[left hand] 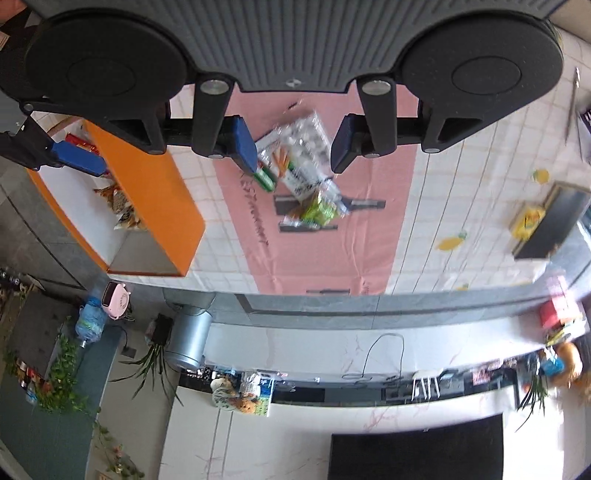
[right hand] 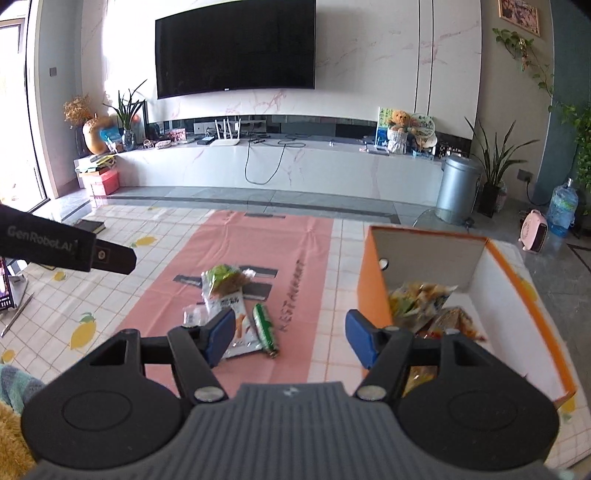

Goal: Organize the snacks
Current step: 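Move both tools back over the remaining snacks on the runner, then lower the left tool onto the clear ball bag while the right grasps the green tube snack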

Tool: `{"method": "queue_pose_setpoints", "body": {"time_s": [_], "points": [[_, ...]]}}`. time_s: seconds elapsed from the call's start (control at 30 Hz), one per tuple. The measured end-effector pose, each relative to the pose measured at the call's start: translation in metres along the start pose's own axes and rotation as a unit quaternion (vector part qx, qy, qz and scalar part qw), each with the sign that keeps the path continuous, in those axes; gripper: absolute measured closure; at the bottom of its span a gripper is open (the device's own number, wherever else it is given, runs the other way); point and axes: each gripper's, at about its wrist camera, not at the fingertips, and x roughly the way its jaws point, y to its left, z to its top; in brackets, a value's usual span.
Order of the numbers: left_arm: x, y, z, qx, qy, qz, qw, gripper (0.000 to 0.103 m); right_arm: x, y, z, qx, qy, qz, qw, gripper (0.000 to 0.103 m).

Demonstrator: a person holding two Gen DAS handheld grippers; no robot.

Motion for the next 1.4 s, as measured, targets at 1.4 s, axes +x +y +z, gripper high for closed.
{"method": "queue_pose_setpoints", "body": {"time_s": [1.4], "points": [[0.157,0.015,-0.022,-0.138,0.075,0.029,0.9872,0.028,0.194,0.001,-0.027,-0.019,0.069,0.071,0.995,0.074]]}}
